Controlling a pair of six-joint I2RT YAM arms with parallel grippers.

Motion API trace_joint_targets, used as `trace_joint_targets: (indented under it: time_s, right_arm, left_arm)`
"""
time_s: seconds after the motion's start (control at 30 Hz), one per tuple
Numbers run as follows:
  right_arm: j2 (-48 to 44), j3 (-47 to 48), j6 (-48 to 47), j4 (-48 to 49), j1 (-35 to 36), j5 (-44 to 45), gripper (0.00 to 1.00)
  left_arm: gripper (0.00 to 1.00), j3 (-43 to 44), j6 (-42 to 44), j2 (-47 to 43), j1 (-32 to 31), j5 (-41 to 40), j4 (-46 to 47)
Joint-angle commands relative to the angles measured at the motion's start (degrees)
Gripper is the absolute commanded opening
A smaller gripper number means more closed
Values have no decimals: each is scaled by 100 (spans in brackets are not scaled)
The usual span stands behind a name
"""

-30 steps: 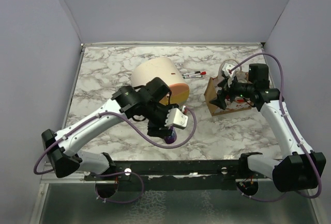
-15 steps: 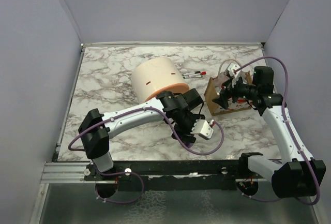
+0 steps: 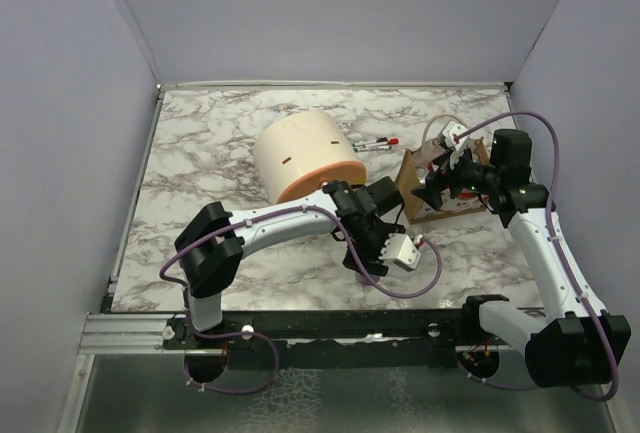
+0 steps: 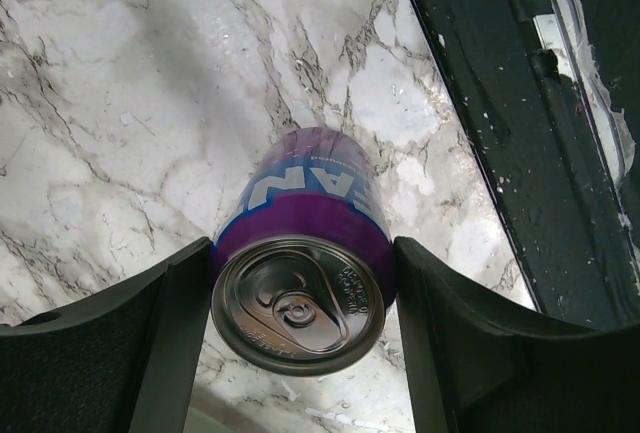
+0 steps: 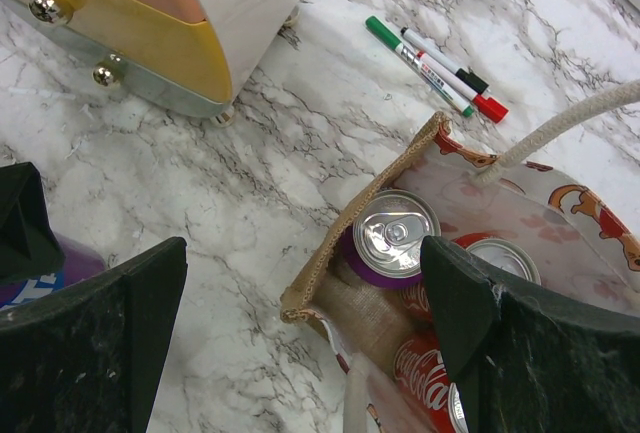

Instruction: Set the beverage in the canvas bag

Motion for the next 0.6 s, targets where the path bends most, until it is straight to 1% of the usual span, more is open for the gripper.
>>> trace_joint_targets:
  time_s: [0.0, 0.13, 0.27, 0.4, 0.5, 0.57]
  right_arm:
    - [-47, -57, 44, 164, -51, 43, 100]
    - [-57, -67, 19, 164, -51, 68, 100]
    - [-47, -80, 13, 168, -51, 95, 100]
    - [-33, -99, 0, 173, -51, 95, 100]
    - [-31, -102, -12, 161, -51, 93, 100]
    - [-34, -110, -26, 164, -51, 97, 100]
  left_arm:
    - [1, 136, 29, 81, -33, -84, 211]
    - [8, 125, -82, 130, -27, -197, 241]
    - [18, 129, -271, 91, -42, -222, 311]
    - [31, 17, -360, 5, -156, -397, 398]
    - [42, -128, -421, -61, -267, -728, 533]
    - [54, -227, -456, -130, -316, -898, 634]
